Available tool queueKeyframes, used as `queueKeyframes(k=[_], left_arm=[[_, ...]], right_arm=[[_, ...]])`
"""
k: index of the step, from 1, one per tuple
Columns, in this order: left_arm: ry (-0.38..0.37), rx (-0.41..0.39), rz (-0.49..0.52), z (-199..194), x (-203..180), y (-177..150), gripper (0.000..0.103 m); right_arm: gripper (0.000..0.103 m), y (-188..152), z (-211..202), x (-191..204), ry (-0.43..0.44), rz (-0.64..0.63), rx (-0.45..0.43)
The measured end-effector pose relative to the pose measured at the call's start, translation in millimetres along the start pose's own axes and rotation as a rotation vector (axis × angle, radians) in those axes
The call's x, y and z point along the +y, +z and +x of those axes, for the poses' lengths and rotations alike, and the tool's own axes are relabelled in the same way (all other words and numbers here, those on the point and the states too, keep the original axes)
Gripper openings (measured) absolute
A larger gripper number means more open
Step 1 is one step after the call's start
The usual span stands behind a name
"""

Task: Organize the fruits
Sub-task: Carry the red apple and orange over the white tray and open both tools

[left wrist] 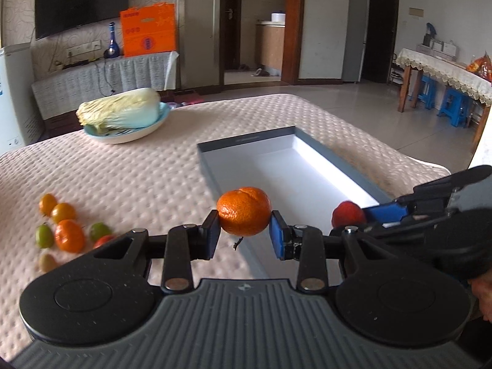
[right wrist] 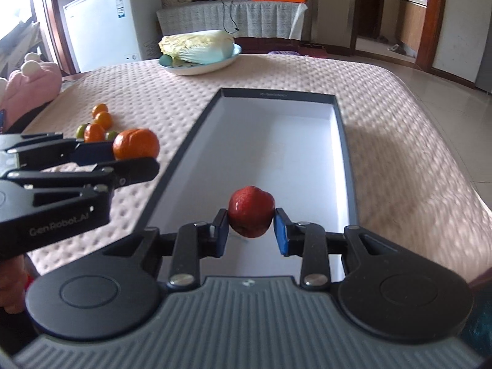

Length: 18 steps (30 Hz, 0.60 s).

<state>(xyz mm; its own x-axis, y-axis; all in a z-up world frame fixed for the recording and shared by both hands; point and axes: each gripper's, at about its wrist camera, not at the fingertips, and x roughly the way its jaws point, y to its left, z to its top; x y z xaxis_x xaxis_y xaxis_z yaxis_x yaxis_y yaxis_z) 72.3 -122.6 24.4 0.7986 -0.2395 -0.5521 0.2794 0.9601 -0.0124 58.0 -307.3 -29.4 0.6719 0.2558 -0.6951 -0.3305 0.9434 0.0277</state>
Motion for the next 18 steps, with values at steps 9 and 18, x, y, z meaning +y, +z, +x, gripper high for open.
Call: queueKeyframes(k=[9, 18], left_arm=[[-0.034, 0.046, 0.009, 47, -33, 9, 0.04], [-0.006, 0.11, -0.007, 79, -34, 5, 0.041]], right_arm=[[0.035, -12, 6, -8, -0.052, -0.052, 0.054], [0.035, -11, 25, -16, -0.028, -0.067, 0.007]])
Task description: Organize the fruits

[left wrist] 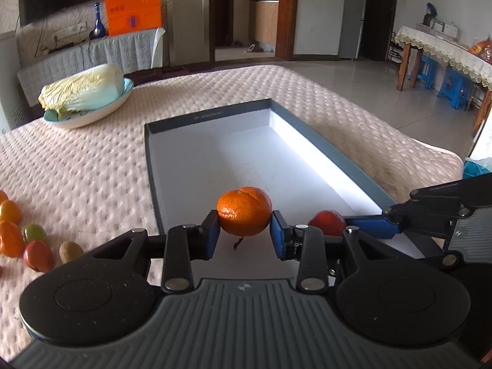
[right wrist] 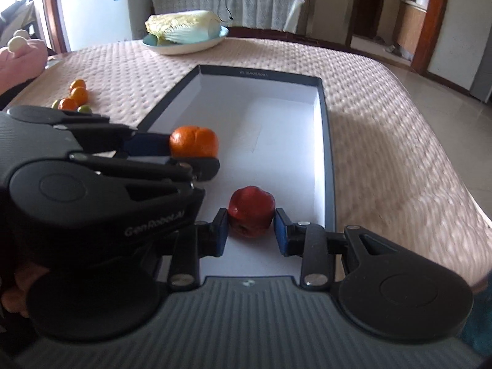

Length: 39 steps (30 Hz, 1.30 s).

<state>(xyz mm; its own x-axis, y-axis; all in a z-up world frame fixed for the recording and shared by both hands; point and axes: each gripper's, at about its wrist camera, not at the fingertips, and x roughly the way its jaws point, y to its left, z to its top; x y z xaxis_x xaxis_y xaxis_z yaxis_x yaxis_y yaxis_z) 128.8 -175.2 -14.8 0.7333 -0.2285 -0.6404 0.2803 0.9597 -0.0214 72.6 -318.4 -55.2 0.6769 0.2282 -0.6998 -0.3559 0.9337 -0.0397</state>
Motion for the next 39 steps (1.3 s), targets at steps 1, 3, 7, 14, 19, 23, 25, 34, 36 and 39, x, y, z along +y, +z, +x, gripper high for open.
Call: queueKeyframes(k=[1, 3, 7, 14, 19, 23, 25, 34, 36, 39], left_arm=[[0.012, 0.001, -0.012, 2, 3, 1, 0.041], [0.019, 0.003, -0.033, 4, 8, 3, 0.04], [0.023, -0.006, -0.05, 9, 14, 6, 0.041], [0.063, -0.02, -0.078, 17, 27, 15, 0.042], [0.045, -0.046, -0.055, 7, 30, 20, 0.078], [0.008, -0.137, -0.011, -20, 26, 22, 0.093], [-0.004, -0.158, -0.001, -32, 24, 20, 0.093], [0.01, -0.274, -0.022, -108, 33, 0, 0.092], [0.025, -0.278, -0.047, -120, 41, -6, 0.092], [0.049, -0.283, -0.07, -136, 53, -14, 0.092]], right_arm=[[0.036, 0, 2, 0, 0.011, -0.011, -0.019], [0.036, 1, 7, 2, 0.017, -0.044, -0.059], [0.035, 7, 14, 1, 0.025, -0.04, -0.092], [0.035, 20, 28, 2, 0.0, -0.045, -0.119], [0.039, 26, 33, 4, -0.031, -0.023, -0.06], [0.058, 25, 23, 5, -0.037, -0.007, -0.016], [0.058, 23, 15, 8, -0.059, -0.017, -0.01], [0.058, 22, -26, 18, -0.109, 0.084, -0.11], [0.058, 23, -33, 27, -0.126, 0.07, -0.15], [0.058, 24, -41, 45, -0.138, 0.034, -0.2]])
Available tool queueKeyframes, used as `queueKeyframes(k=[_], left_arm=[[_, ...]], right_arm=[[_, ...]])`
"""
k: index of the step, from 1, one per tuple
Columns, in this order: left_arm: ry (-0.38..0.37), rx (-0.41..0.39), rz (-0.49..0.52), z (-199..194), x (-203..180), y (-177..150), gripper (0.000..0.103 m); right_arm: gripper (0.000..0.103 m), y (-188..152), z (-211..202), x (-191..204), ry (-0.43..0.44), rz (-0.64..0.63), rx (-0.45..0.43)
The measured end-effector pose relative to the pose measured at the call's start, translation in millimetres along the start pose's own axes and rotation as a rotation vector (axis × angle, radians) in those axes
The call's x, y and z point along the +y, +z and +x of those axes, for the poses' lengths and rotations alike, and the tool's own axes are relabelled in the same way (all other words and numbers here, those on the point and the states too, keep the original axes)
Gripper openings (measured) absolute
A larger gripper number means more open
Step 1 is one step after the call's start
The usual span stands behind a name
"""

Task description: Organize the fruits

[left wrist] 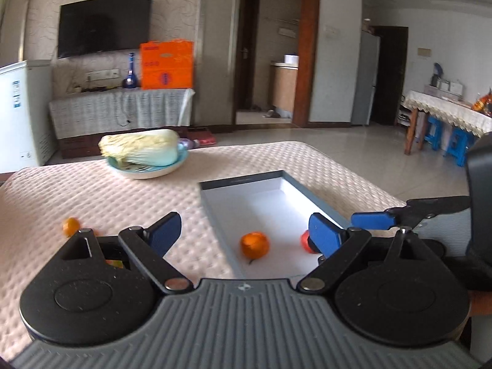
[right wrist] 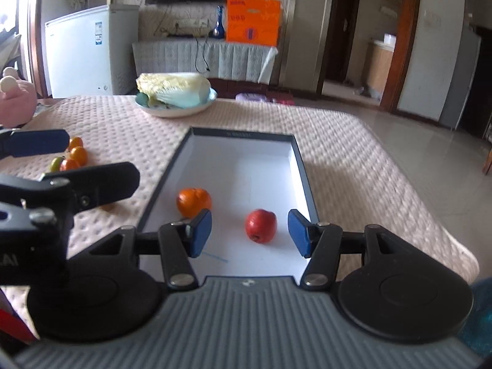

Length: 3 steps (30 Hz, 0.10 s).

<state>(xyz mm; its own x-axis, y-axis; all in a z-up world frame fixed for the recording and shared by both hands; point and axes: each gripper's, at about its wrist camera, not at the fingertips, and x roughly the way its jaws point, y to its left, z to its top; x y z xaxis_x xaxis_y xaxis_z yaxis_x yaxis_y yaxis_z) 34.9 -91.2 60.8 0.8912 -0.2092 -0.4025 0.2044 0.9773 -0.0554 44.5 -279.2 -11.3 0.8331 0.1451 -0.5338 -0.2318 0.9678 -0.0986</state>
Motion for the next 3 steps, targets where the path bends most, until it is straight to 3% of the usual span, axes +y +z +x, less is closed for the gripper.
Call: queueKeyframes(k=[3], left_arm=[[0.04, -0.008, -0.018, -14, 12, -3, 0.092]], right_arm=[[0.058, 1, -10, 17, 0.025, -0.006, -0.043]])
